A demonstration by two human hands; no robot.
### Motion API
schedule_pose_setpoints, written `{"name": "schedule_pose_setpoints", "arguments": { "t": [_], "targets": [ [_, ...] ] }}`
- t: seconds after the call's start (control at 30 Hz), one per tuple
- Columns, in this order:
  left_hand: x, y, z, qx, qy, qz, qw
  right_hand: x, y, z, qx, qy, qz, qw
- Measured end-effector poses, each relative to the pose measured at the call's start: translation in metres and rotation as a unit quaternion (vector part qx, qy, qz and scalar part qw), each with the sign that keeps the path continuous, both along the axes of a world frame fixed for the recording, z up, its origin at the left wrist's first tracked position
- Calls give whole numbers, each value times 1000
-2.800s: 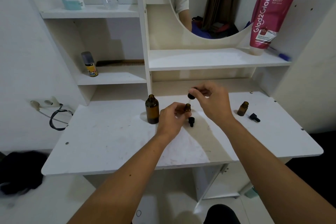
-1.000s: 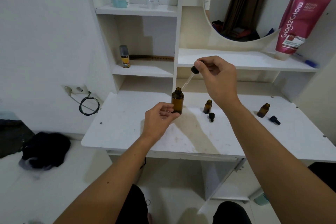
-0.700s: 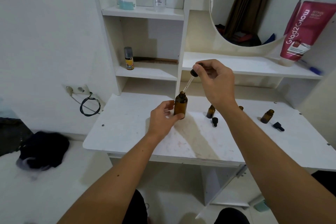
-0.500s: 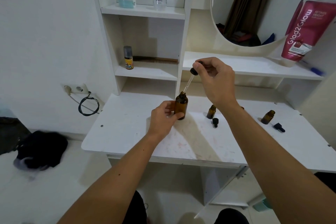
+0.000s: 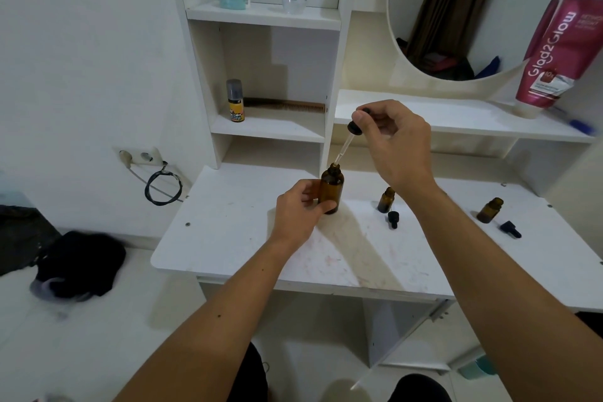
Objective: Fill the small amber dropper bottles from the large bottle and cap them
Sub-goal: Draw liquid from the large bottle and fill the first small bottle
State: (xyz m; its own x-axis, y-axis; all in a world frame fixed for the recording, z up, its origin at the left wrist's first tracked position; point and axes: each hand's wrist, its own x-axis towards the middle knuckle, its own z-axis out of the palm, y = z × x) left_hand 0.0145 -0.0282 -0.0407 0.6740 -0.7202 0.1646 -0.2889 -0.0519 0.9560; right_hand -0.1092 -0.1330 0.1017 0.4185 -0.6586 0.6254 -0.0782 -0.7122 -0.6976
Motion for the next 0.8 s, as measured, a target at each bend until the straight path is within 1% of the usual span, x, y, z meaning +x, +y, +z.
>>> {"name": "schedule_pose_setpoints", "arguments": {
  "t": [0.23,0.4,0.63,0.8],
  "targets": [
    [-1,0,0,7,-9,4,1000,2,-3,-12,-8,19,0,1000],
    [0,0,0,5,-9,3,1000,11,1,-29,-9,60,16,998],
    [1,0,-1,0,-21,2,1000,16,-1,-55,47,102,5,994],
    [1,-1,-2,4,-24,6,1000,19,-3,-59,46,106,-10,993]
  ]
}}
